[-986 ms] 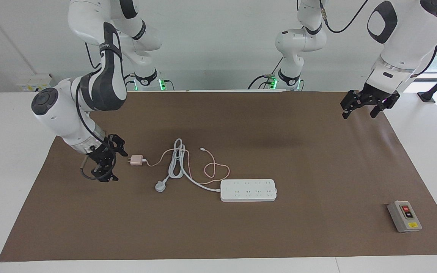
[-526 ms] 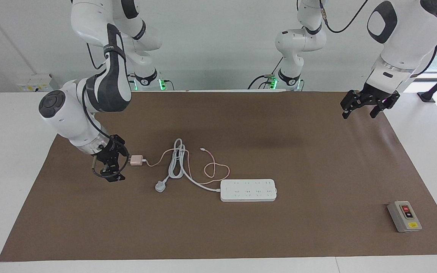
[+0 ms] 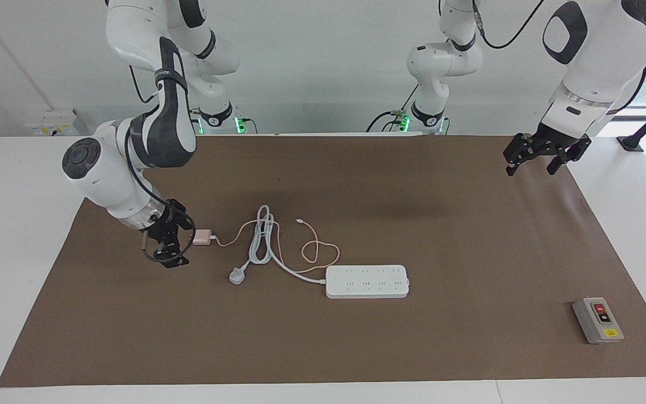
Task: Plug charger into power strip
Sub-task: 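Lower the open right gripper over the pink charger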
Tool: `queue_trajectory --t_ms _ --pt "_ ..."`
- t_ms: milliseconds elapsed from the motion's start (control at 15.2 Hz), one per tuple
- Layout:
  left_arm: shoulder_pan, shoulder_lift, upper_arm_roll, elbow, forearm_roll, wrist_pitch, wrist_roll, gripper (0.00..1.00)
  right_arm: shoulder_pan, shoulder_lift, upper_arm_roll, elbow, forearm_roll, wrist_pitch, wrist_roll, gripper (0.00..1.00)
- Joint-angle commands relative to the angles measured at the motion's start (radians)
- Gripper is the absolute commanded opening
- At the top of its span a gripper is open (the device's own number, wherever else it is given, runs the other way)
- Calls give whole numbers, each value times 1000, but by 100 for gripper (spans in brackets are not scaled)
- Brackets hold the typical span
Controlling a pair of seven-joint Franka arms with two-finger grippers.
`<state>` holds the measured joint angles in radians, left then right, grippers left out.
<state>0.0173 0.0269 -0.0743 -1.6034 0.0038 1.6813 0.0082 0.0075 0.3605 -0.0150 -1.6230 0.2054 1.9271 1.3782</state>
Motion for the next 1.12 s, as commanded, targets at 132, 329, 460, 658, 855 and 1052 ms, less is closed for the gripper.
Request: queue_trajectory --t_ms 132,329,460,658,855,1052 --pt "-2 -13 5 -17 -7 5 -4 100 -12 -46 3 -47 -14 -3 -27 100" --pt "-2 -13 5 -17 -7 5 -4 100 -11 -67 1 -86 -14 -5 -22 100" --pt "-2 -13 5 -17 -7 5 -4 100 -12 -78 3 -110 -12 1 -19 100" --pt "-2 -13 5 -17 -7 5 -4 100 -12 -78 3 -110 -9 16 7 100" --pt "-2 -13 5 -17 -7 5 -4 100 -14 -78 1 -113 -9 33 1 100" --pt "-2 -13 5 -17 -7 5 -4 100 -15 -112 1 -230 0 155 5 100"
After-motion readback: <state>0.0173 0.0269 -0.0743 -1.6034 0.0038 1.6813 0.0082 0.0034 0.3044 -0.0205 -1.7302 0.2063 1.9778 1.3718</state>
